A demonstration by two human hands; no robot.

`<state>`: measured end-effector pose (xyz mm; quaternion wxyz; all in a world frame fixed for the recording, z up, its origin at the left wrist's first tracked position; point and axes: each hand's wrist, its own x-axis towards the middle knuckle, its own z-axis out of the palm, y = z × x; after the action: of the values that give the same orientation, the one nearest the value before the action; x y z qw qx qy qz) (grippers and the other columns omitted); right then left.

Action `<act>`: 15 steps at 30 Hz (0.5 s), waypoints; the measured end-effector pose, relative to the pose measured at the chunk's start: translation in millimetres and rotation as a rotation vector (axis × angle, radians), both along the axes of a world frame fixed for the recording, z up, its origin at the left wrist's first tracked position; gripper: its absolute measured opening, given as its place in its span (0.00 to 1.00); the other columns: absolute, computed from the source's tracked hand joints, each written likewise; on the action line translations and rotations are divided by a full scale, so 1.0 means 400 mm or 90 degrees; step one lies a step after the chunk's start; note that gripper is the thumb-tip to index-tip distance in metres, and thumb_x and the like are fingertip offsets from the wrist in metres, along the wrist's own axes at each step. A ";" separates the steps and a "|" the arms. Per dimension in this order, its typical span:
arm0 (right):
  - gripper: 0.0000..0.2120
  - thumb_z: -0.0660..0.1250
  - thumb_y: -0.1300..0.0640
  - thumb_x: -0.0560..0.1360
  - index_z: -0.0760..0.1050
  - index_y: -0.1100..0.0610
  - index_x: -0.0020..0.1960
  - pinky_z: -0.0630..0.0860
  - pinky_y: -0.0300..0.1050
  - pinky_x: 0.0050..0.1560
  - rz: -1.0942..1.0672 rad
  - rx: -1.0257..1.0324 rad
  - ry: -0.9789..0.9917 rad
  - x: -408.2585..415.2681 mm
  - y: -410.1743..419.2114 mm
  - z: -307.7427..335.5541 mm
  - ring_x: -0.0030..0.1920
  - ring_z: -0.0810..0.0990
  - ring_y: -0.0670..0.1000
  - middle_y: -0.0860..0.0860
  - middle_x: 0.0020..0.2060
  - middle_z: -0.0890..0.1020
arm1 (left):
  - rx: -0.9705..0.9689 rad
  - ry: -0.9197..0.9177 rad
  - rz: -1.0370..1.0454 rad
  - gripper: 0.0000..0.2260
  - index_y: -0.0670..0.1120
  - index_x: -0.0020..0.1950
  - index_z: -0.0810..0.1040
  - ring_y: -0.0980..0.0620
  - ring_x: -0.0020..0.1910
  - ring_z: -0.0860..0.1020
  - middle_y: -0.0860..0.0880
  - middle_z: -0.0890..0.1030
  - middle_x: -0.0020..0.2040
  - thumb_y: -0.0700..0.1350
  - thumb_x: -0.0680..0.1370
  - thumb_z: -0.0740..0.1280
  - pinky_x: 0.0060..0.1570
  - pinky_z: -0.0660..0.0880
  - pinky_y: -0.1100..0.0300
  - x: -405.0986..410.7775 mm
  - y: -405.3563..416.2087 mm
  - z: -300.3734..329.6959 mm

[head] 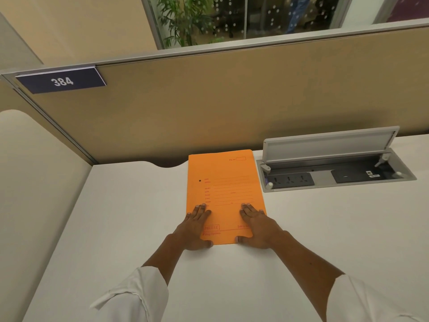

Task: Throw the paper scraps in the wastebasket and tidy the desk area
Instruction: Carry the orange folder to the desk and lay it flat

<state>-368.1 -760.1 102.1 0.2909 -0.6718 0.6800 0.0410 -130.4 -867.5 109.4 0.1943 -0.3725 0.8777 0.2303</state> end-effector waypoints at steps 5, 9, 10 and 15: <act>0.50 0.61 0.31 0.75 0.43 0.58 0.82 0.45 0.57 0.79 0.003 -0.009 0.008 0.003 0.006 -0.001 0.82 0.41 0.53 0.53 0.82 0.43 | 0.001 0.005 0.009 0.47 0.47 0.82 0.42 0.43 0.81 0.38 0.46 0.39 0.82 0.60 0.75 0.70 0.78 0.44 0.44 0.002 0.003 -0.005; 0.49 0.60 0.30 0.76 0.43 0.58 0.82 0.46 0.57 0.80 0.009 -0.007 0.016 0.004 0.009 0.001 0.82 0.41 0.53 0.53 0.82 0.43 | 0.000 -0.010 0.004 0.48 0.46 0.82 0.42 0.44 0.81 0.39 0.46 0.38 0.82 0.60 0.75 0.70 0.78 0.43 0.45 -0.003 0.003 0.002; 0.49 0.60 0.30 0.76 0.43 0.58 0.82 0.46 0.57 0.80 0.013 -0.002 0.021 0.004 0.008 0.003 0.82 0.41 0.53 0.54 0.82 0.43 | 0.000 -0.019 -0.002 0.48 0.46 0.82 0.42 0.44 0.81 0.39 0.46 0.38 0.82 0.60 0.75 0.69 0.78 0.44 0.45 -0.006 0.002 0.005; 0.45 0.56 0.32 0.79 0.42 0.58 0.82 0.46 0.58 0.80 0.012 -0.006 0.025 0.009 0.008 0.026 0.82 0.43 0.54 0.54 0.82 0.42 | -0.034 -0.033 -0.009 0.49 0.43 0.81 0.41 0.43 0.81 0.40 0.44 0.39 0.82 0.61 0.75 0.69 0.79 0.44 0.43 -0.013 0.011 0.032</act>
<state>-364.7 -756.9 112.6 0.2737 -0.6790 0.6791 0.0535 -135.8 -863.3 122.3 0.2083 -0.3770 0.8811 0.1955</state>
